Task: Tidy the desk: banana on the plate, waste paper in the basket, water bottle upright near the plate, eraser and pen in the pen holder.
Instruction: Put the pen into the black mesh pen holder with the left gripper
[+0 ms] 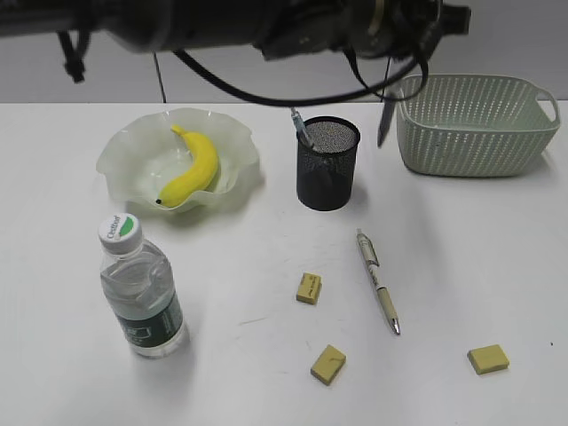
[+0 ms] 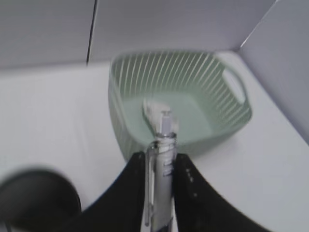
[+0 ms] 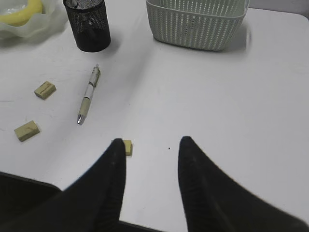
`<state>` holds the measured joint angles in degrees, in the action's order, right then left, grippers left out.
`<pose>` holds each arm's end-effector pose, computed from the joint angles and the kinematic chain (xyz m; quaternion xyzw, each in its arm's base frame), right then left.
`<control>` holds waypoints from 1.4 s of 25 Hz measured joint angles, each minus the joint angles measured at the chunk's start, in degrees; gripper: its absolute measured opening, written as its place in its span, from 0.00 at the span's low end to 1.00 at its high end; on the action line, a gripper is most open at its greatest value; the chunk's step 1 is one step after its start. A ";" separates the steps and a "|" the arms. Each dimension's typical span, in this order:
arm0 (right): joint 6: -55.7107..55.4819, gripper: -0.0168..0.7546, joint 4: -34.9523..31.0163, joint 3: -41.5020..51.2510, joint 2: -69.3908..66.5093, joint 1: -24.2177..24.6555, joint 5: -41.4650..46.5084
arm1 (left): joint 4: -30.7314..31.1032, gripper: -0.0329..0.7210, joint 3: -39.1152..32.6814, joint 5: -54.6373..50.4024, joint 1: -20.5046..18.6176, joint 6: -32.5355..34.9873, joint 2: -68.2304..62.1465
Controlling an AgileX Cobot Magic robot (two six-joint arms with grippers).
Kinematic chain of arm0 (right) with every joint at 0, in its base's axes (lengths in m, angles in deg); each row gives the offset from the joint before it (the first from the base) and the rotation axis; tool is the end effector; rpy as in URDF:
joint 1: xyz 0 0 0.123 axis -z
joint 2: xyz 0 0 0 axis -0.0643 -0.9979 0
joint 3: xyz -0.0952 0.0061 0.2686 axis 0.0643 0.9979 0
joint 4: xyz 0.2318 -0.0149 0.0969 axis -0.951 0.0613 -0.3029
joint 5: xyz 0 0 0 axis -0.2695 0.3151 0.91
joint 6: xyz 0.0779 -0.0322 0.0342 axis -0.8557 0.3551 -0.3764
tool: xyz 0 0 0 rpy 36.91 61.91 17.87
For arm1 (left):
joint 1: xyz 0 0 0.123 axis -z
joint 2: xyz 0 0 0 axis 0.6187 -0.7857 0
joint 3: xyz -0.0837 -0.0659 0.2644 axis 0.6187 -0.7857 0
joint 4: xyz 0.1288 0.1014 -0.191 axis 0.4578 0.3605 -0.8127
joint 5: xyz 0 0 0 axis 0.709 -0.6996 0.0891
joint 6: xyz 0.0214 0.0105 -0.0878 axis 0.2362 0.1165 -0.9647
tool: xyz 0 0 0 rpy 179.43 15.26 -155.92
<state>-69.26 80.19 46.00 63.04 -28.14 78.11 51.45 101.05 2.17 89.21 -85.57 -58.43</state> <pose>-0.0022 -0.0123 0.2822 -0.1190 0.8339 0.0863 0.5320 0.3298 -0.3755 0.2840 0.1501 0.8304 -0.2423 0.4788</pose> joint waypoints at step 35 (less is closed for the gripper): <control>0.00 0.34 0.00 0.00 0.00 0.00 0.00 | 19.79 0.48 -0.31 10.53 -10.35 0.54 -0.02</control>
<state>-69.26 80.19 46.00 63.04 -28.14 78.11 71.24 100.74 12.70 78.86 -85.02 -58.44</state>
